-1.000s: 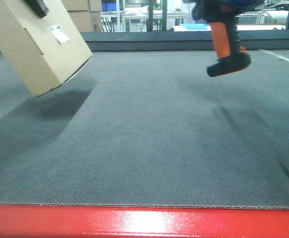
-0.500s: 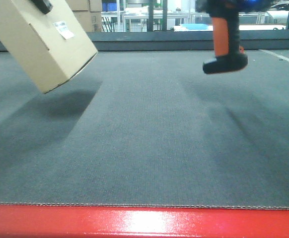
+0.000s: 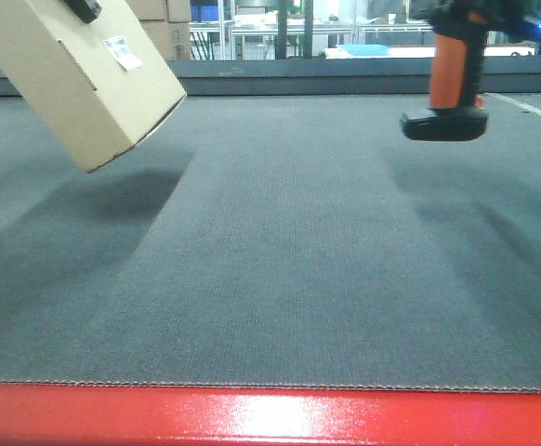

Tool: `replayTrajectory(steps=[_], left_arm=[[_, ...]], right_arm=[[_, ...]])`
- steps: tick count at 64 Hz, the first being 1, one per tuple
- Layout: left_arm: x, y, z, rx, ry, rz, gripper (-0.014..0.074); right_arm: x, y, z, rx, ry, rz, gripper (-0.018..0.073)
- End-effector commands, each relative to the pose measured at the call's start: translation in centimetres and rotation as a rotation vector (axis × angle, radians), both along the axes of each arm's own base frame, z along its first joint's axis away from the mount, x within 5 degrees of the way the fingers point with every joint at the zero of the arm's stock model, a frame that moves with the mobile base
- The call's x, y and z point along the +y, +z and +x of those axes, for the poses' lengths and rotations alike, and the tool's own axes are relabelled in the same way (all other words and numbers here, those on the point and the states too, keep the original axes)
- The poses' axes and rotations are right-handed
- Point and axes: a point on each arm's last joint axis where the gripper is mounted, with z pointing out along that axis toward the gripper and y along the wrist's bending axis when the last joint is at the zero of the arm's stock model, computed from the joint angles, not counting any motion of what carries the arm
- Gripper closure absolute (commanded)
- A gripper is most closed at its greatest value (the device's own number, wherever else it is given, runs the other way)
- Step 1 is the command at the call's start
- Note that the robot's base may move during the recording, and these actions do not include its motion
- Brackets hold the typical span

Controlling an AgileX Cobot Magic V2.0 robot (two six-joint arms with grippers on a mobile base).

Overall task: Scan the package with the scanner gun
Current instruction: 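Lower the scanner gun back onto the table with the right gripper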

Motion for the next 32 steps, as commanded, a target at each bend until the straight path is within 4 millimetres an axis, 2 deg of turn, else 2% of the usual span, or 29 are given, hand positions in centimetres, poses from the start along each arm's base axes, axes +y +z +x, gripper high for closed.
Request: replayTrajectory(steps=[1,32], left_arm=[[-0.3,0.9,-0.4,-0.025,-0.004,-0.021,0.0708],[-0.4,1.0,-0.4,-0.026,-0.006,-0.038,0.0708]], right_arm=[[-0.6,0.1,0.3,-0.043,0.021,0.02,0.0721],[-0.2,-4.0,1.8,-0.014,0.065,0.021,0.0721]])
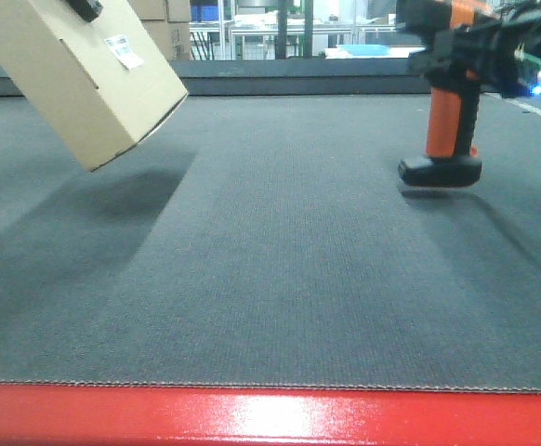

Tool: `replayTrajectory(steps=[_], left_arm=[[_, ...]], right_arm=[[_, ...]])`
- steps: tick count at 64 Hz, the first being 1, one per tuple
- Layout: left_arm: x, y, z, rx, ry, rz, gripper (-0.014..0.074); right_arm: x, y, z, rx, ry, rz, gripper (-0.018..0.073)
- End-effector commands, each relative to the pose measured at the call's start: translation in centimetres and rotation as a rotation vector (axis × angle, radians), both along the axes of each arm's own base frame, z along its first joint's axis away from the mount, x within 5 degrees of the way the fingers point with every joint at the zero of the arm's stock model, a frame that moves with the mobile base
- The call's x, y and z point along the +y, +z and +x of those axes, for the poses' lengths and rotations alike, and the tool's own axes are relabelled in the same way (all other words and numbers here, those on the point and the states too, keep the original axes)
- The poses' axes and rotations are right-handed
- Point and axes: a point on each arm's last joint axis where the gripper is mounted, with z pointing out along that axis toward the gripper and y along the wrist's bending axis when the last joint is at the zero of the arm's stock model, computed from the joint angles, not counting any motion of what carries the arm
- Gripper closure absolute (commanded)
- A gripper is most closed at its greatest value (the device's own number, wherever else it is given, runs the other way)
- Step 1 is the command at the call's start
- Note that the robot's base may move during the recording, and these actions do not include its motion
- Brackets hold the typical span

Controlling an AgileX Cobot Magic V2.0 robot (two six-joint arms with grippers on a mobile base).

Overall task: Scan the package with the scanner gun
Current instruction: 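Lower the scanner gun back onto the table with the right gripper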

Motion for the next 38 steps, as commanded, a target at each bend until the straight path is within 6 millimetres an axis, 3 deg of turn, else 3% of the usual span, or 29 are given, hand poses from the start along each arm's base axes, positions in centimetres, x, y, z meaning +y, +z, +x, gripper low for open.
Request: replayTrajectory(steps=[1,38], left_arm=[[-0.32,0.93,-0.36,-0.026,-0.005,-0.027,0.0708],[-0.31,0.93,-0.36,-0.025,-0.005,-0.027,0.0708]], right_arm=[[0.07,0.46,0.17,-0.065,0.019,0.018,0.0721],[0.49,-0.09,0.05,-0.064,0.079,-0.052,0.0704]])
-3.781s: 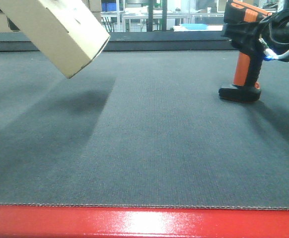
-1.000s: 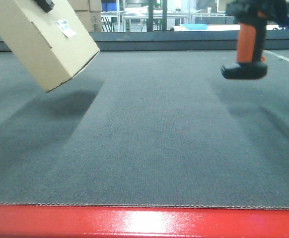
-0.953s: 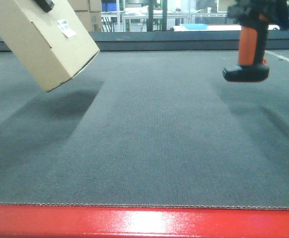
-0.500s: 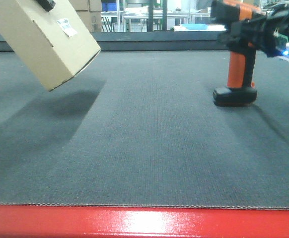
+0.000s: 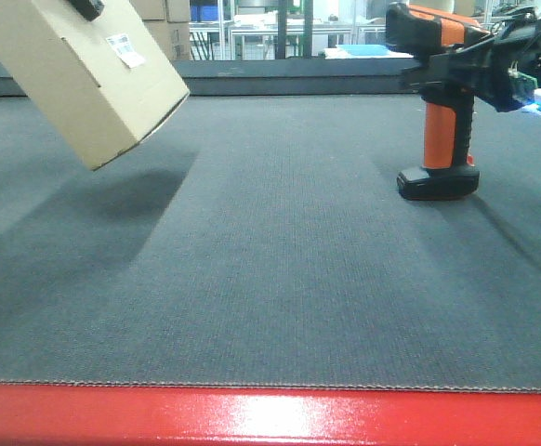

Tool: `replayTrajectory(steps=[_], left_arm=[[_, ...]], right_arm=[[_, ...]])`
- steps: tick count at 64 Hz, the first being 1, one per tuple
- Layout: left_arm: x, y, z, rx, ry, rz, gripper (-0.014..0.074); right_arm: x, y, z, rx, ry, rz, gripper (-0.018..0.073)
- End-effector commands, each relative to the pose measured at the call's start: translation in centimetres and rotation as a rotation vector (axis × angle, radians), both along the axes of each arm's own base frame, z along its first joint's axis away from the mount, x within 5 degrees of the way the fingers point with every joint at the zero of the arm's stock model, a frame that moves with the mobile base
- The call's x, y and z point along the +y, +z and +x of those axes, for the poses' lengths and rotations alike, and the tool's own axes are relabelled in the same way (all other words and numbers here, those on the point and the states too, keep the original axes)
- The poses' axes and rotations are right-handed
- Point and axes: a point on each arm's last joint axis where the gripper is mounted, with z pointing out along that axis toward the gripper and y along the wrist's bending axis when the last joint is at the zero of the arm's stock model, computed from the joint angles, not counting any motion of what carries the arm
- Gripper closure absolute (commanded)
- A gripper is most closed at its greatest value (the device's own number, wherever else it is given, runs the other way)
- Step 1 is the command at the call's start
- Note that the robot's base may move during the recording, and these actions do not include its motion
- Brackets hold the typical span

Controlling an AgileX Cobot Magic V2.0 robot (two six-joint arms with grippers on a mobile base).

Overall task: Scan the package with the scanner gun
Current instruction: 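Lower the scanner gun back onto the table with the right gripper, then lower the box onto the table with the left gripper and release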

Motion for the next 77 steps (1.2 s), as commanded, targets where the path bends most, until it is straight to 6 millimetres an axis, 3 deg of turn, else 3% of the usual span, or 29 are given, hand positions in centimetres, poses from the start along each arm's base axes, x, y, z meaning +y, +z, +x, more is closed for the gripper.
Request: replayTrajectory(steps=[1,6,16,20,26,50,77], left_arm=[[-0.3,0.9,-0.4,-0.025,-0.004,-0.023,0.0708],[-0.3,0.9,-0.4,-0.025,-0.004,-0.023,0.0708],[-0.3,0.9,-0.4,-0.025,-0.004,-0.023,0.0708],[-0.3,0.9,-0.4,-0.025,-0.004,-0.023,0.0708],[-0.3,0.9,-0.4,-0.025,-0.004,-0.023,0.0708],[-0.3,0.9,-0.4,-0.025,-0.004,-0.023,0.0708],[-0.3,0.9,-0.4,-0.025,-0.004,-0.023,0.0708]], right_arm=[[0.1,0.6,0.0,-0.046,0.021,0.011,0.069],[0.1,0.6,0.0,-0.046,0.021,0.011,0.0559],[0.0,0.6,0.0,-0.039,0.018,0.009,0.0188],[0.0,0.4,0.1,-0.024,0.009,0.0,0.0091],[-0.1,0.2,0.1,-0.001,-0.003,-0.015,0.0022],[-0.5,-0.1,0.1,0.052,-0.039,-0.051,0.0006],[-1.4,1.7,-1.1,0.153,-0.139,-0.064,0.0006]])
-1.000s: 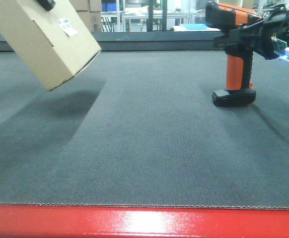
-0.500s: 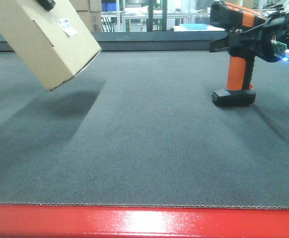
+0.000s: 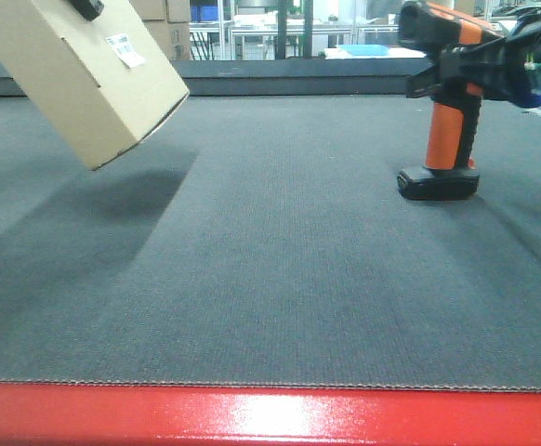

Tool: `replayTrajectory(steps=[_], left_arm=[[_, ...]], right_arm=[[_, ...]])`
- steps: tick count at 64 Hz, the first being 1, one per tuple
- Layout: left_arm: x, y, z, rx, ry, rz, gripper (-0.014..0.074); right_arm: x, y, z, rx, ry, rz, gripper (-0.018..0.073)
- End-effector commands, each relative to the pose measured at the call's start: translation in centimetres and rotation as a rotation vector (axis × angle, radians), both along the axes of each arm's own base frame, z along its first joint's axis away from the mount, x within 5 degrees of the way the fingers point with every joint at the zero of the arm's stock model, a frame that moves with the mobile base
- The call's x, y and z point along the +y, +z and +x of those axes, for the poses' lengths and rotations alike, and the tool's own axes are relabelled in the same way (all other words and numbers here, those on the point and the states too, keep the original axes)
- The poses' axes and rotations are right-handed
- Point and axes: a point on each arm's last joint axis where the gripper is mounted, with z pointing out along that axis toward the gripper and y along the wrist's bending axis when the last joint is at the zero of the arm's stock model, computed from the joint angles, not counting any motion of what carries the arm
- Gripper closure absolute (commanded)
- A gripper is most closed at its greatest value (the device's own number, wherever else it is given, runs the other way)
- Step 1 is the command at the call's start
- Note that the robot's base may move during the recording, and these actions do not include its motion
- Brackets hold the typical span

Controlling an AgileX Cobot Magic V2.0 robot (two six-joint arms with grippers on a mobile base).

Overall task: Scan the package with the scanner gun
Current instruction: 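Lower the box onto the table with the left gripper and release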

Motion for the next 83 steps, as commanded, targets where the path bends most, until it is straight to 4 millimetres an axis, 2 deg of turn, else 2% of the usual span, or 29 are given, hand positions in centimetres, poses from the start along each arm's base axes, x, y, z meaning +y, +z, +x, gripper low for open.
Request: replayTrajectory(steps=[1,28,43,48,54,61,68,74,83], left_arm=[[-0.3,0.9,-0.4,-0.025,-0.004,-0.023,0.0708],[-0.3,0.9,-0.4,-0.025,-0.004,-0.021,0.0708],[0.0,1.1,-0.3,-0.046,-0.022,0.033,0.0708],[0.3,1.4,-0.3,-0.063,-0.02,0.089,0.0708],[0.7,2.3,-0.3,-0.096,-0.014,0.182,0.0708],[0.6,3.2,-0.3,-0.117,0.013,0.29,0.0708],[0.4,3.4,-0.3,-0.124,0.022,0.426,0.0708],[-0.1,3.1,-0.2,-0.118,0.026,0.498,0.0708],[-0.3,2.2,0.3,-0.099,0.015,0.509,0.0708]], right_arm=[[-0.4,0.6,-0.6,0.016,-0.027,-0.003,0.0006],[1.0,0.4,-4.1,0.059,0.011,0.015,0.0006],[0.0,1.3,-6.3,0.131,-0.078,-0.037,0.0019],[-0.8,2.4,-7.5,0.157,-0.141,-0.082,0.0094],[-1.4,4.3,-8.9,0.131,-0.183,-0.099,0.0271],[-2.0,6.4,-10.4,0.092,-0.227,-0.11,0.0529],[-2.6,8.5,-12.3,0.044,-0.267,-0.112,0.0715],[-3.1,10.1,-13.9,0.007,-0.301,-0.111,0.0727],[-3.6,11.9,-16.1,-0.048,-0.339,-0.103,0.0727]])
